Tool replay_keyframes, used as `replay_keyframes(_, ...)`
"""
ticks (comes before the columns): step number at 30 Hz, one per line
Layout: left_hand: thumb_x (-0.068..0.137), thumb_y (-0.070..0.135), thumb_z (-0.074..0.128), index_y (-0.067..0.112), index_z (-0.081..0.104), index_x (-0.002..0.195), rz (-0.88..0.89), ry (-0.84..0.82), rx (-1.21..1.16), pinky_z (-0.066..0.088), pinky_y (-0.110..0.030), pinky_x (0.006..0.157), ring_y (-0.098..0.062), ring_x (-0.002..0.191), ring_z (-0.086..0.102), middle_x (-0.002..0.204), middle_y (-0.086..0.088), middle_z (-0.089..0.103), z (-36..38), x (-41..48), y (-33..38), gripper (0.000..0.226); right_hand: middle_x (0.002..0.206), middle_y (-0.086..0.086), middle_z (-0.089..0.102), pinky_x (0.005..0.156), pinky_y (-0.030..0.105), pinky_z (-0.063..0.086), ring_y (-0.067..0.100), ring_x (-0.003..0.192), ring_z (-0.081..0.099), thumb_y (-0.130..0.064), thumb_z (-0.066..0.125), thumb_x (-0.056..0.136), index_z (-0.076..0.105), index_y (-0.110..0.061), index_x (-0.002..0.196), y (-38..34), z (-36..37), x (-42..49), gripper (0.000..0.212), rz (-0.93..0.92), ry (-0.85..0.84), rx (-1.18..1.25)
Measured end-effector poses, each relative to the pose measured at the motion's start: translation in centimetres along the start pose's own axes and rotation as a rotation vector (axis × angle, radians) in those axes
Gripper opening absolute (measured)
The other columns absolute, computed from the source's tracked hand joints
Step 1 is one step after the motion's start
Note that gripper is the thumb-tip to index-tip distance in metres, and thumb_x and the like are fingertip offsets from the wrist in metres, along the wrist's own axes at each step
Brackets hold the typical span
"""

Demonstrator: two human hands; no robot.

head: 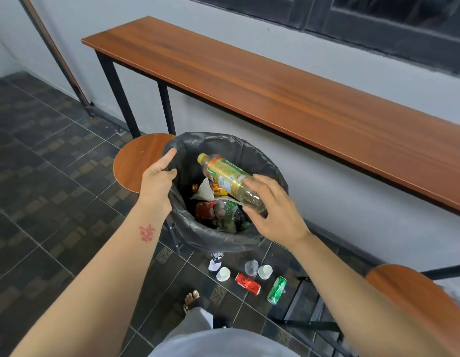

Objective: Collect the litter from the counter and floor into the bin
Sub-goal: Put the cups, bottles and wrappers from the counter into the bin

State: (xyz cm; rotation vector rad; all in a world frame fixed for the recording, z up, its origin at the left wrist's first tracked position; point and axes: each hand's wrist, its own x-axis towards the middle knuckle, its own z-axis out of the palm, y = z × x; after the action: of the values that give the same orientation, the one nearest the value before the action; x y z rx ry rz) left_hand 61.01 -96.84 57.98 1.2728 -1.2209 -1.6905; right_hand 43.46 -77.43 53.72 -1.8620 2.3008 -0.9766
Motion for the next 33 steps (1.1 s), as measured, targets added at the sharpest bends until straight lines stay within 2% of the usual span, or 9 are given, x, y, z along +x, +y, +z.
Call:
replay_keyframes(8,0.094,-0.009,0.049,0.031,0.067,0.123,0.005,-0.037,0.033,0.033,-0.040,0.112,-0.018,0.134,0.041,0.145,0.006,0.047,1.3,-3.3,-1.5,0.053,0.150,-0.001,0.030,0.111,0.037,0.036,0.024,0.134,0.038,-0.026,0.067,0.090,0.040,-0.031,0.143,0.9,-0.3,-0.1,0.060,0.157,-0.373,-0.088)
replay_keyframes(10,0.093,-0.009,0.049,0.030,0.066,0.125,-0.002,-0.017,0.028,0.034,-0.033,0.110,-0.016,0.131,0.042,0.145,0.006,0.047,1.4,-3.7,-1.7,0.053,0.151,-0.002,0.029,0.112,0.039,0.035,0.023,0.136,0.037,-0.032,0.067,0.090,0.039,-0.033,0.143,0.9,-0.3,-0.4,0.061,0.174,-0.430,-0.066)
replay_keyframes(12,0.093,-0.010,0.049,0.027,0.066,0.125,0.007,-0.009,0.018,0.035,-0.026,0.106,-0.014,0.128,0.045,0.143,0.006,0.049,1.5,-4.1,-2.0,0.053,0.155,-0.005,0.027,0.118,0.043,0.024,0.023,0.142,0.030,-0.050,0.058,0.091,0.036,-0.040,0.145,1.0,-0.5,-0.7,0.059,0.155,-0.485,-0.113)
replay_keyframes(15,0.094,-0.008,0.050,0.028,0.066,0.124,-0.001,0.001,0.021,0.036,-0.030,0.108,-0.016,0.130,0.044,0.143,0.006,0.049,1.3,-4.6,-2.6,0.051,0.162,-0.010,0.017,0.122,0.046,0.000,0.014,0.150,0.009,-0.070,0.030,0.092,0.026,-0.048,0.148,1.5,-1.5,-1.2,0.060,0.145,-0.422,-0.257)
replay_keyframes(19,0.095,-0.004,0.050,0.033,0.067,0.123,-0.002,0.009,0.016,0.033,-0.041,0.112,-0.019,0.135,0.040,0.146,0.007,0.045,0.7,-5.4,-3.3,0.049,0.163,-0.001,-0.013,0.119,0.056,0.002,0.024,0.151,-0.006,-0.075,0.029,0.088,0.006,-0.051,0.151,3.1,-1.8,-2.4,0.071,0.382,-0.355,-0.323)
replay_keyframes(22,0.095,-0.007,0.048,0.031,0.067,0.124,0.006,0.022,-0.004,0.031,-0.037,0.113,-0.016,0.136,0.037,0.147,0.008,0.044,0.2,-6.1,-3.8,0.051,0.163,0.004,-0.014,0.117,0.057,0.018,0.034,0.150,0.009,-0.075,0.044,0.084,0.002,-0.053,0.150,3.9,-1.2,-3.4,0.081,0.655,-0.385,-0.071)
replay_keyframes(25,0.094,-0.008,0.048,0.031,0.067,0.123,0.004,0.023,-0.022,0.033,-0.034,0.112,-0.013,0.133,0.041,0.145,0.009,0.047,-0.5,-6.7,-4.8,0.052,0.163,-0.006,0.016,0.115,0.050,0.029,0.025,0.147,0.023,-0.062,0.057,0.086,0.014,-0.053,0.149,3.9,-0.3,-4.3,0.077,0.771,-0.257,0.371)
replay_keyframes(27,0.095,-0.008,0.047,0.031,0.067,0.123,-0.018,0.027,-0.041,0.034,-0.035,0.111,-0.013,0.131,0.044,0.142,0.009,0.050,-1.3,-6.9,-5.9,0.052,0.159,-0.014,0.025,0.112,0.048,0.037,0.018,0.145,0.027,-0.051,0.065,0.086,0.025,-0.052,0.147,3.2,0.4,-4.7,0.073,0.822,-0.143,0.555)
replay_keyframes(33,0.095,-0.007,0.044,0.035,0.066,0.123,-0.062,0.049,-0.061,0.037,-0.041,0.110,-0.013,0.127,0.049,0.138,0.010,0.055,-4.8,-7.6,-8.6,0.055,0.154,-0.018,0.033,0.115,0.040,0.030,0.013,0.144,0.027,-0.033,0.067,0.091,0.039,-0.045,0.144,0.6,2.2,-4.1,0.061,0.874,0.002,0.735)
